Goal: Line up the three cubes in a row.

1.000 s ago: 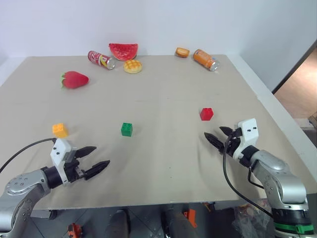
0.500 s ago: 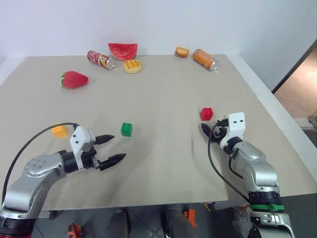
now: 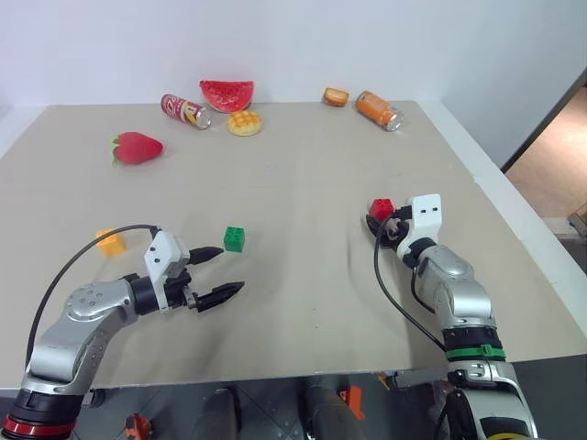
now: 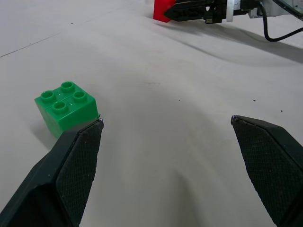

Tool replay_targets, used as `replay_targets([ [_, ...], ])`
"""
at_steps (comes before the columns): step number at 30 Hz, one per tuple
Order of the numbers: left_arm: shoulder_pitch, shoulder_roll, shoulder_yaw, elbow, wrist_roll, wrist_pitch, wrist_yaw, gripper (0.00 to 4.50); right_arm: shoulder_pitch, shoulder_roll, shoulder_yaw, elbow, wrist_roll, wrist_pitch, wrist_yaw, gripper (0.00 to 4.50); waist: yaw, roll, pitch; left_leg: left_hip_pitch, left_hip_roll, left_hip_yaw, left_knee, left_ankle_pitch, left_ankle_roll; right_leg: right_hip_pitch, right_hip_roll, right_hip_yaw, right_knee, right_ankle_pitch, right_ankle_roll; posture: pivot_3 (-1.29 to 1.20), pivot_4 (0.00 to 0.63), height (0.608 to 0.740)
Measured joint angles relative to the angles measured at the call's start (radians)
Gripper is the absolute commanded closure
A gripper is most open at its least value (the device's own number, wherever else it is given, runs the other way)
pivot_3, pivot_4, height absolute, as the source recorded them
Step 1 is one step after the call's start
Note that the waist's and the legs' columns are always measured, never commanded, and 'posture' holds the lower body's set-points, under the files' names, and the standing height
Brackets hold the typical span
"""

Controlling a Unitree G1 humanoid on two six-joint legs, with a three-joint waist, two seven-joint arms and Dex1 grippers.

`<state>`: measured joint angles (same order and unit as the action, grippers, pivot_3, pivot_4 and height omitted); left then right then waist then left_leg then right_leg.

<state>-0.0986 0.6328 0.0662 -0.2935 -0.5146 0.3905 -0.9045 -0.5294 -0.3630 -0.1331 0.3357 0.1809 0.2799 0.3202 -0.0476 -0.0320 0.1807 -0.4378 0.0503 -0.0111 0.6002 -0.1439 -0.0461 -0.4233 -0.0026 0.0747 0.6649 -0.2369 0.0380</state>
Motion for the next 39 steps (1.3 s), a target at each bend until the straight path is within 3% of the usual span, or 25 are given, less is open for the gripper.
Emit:
replay_targets([
  [2, 0.000, -0.003, -0.002, 0.000, 0.003, 0.000, 0.001, 0.03, -0.006, 0.000, 0.000, 0.016, -0.001, -0.009, -0.001, 0.78, 0.000, 0.000, 0.000, 0.000, 0.000, 0.000, 0.000, 0.000, 0.000, 0.000, 0.000, 0.000, 0.000, 0.000, 0.000, 0.00, 0.150, 0.740],
  [5, 0.001, -0.014, -0.006, 0.000, 0.008, -0.002, 0.004, 0.00, -0.029, 0.001, -0.001, 0.068, -0.002, -0.040, 0.002, 1.48, 0.000, 0.000, 0.000, 0.000, 0.000, 0.000, 0.000, 0.000, 0.000, 0.000, 0.000, 0.000, 0.000, 0.000, 0.001, 0.00, 0.150, 0.740],
  [10, 0.005, -0.021, -0.007, 0.005, 0.015, -0.012, 0.009, 0.00, -0.034, 0.002, 0.000, 0.083, -0.008, -0.080, 0.009, 3.19, 0.000, 0.000, 0.000, 0.000, 0.000, 0.000, 0.000, 0.000, 0.000, 0.000, 0.000, 0.000, 0.000, 0.002, 0.003, 0.00, 0.150, 0.740],
  [11, 0.005, -0.021, -0.006, 0.006, 0.015, -0.015, 0.011, 0.00, -0.034, 0.002, 0.000, 0.083, -0.008, -0.082, 0.009, 3.28, 0.000, 0.000, 0.000, 0.000, 0.000, 0.000, 0.000, 0.000, 0.000, 0.000, 0.000, 0.000, 0.000, 0.002, 0.003, 0.00, 0.150, 0.740],
  [21, 0.033, -0.020, 0.058, 0.008, -0.029, -0.011, 0.018, 0.00, -0.033, 0.002, 0.001, 0.065, 0.028, -0.044, 0.084, 3.28, -0.001, 0.000, 0.000, 0.000, 0.001, 0.001, 0.001, 0.000, 0.000, 0.000, 0.001, 0.001, 0.000, 0.002, 0.002, 0.00, 0.150, 0.740],
  [26, 0.041, 0.009, 0.145, 0.022, -0.106, -0.025, -0.068, 0.00, 0.034, -0.054, 0.071, -0.172, 0.150, 0.072, 0.339, 3.28, 0.000, 0.000, 0.000, 0.000, 0.002, 0.000, 0.000, 0.000, 0.001, 0.000, 0.002, 0.001, 0.001, 0.002, 0.002, 0.00, 0.150, 0.740],
  [31, 0.041, 0.034, 0.214, 0.177, -0.097, -0.167, -0.192, 0.00, 0.124, -0.234, 0.212, -0.424, 0.259, 0.179, 0.687, 3.28, 0.001, 0.001, 0.000, 0.001, 0.002, 0.000, 0.001, 0.000, 0.001, 0.000, 0.002, 0.000, 0.001, -0.001, -0.003, 0.00, 0.150, 0.740],
  [36, 0.045, 0.046, 0.219, 0.242, -0.081, -0.208, -0.236, 0.00, 0.118, -0.279, 0.301, -0.452, 0.262, 0.176, 0.841, 3.28, 0.000, 0.000, 0.000, 0.001, 0.003, 0.002, 0.004, 0.000, 0.001, 0.000, 0.001, 0.000, 0.001, 0.000, -0.004, 0.00, 0.150, 0.740],
  [39, 0.086, 0.061, 0.219, 0.204, -0.081, -0.199, -0.242, 0.00, 0.040, -0.236, 0.356, -0.333, 0.197, 0.093, 0.874, 3.28, -0.005, 0.000, 0.000, 0.002, 0.004, 0.005, 0.004, 0.000, 0.001, -0.001, 0.000, 0.000, 0.001, 0.001, -0.004, 0.00, 0.150, 0.740],
])
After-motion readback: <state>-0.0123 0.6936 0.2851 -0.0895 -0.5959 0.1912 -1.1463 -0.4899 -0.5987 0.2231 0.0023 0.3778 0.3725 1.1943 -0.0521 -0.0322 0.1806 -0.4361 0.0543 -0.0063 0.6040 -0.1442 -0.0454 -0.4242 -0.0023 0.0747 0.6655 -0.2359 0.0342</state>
